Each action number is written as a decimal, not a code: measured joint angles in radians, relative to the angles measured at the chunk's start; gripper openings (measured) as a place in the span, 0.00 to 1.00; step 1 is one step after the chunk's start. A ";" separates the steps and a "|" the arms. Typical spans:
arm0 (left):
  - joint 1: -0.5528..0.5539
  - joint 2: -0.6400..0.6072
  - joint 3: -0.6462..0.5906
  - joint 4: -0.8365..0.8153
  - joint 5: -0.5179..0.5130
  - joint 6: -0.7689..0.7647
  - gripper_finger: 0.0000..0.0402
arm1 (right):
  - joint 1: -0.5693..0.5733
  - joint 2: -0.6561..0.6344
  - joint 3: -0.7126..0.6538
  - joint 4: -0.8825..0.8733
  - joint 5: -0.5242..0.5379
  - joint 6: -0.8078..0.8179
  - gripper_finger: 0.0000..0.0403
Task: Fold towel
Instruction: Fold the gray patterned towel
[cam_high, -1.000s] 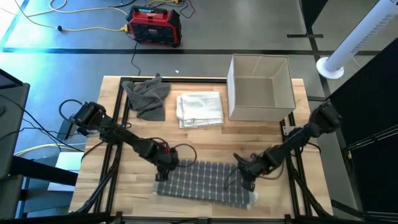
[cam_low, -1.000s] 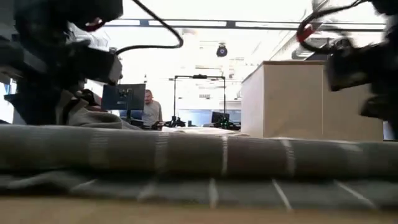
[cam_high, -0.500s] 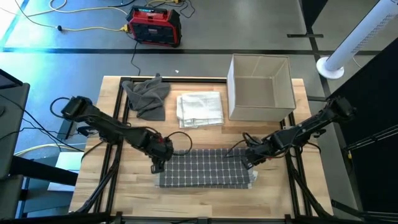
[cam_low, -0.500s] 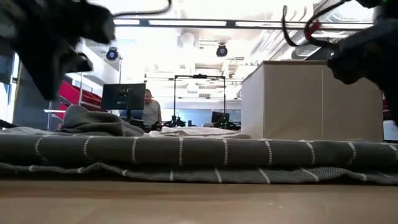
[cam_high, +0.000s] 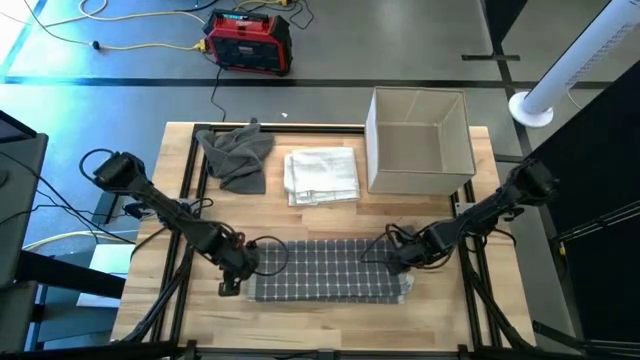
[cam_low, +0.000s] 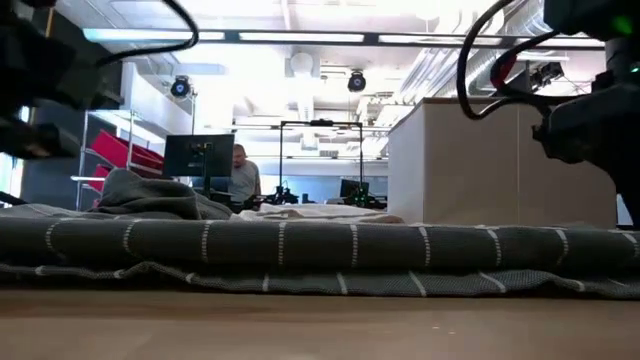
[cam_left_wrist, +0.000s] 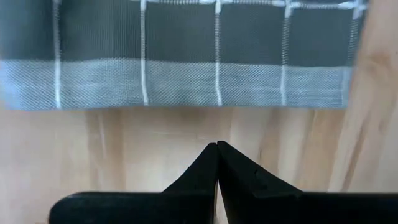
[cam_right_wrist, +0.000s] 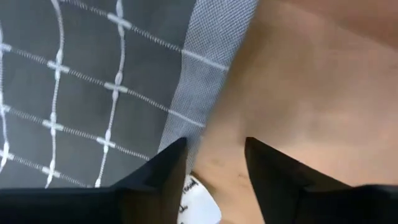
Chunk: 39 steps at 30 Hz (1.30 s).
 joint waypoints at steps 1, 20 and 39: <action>0.000 0.000 -0.010 0.023 -0.003 -0.005 0.00 | 0.000 -0.002 0.002 0.001 0.002 0.005 0.46; 0.012 0.005 -0.070 0.214 -0.144 -0.030 0.00 | 0.001 0.087 0.018 0.031 0.098 0.044 0.17; 0.270 0.242 -0.024 0.616 -0.111 0.194 0.00 | -0.033 -0.133 0.313 -0.371 0.212 -0.042 0.02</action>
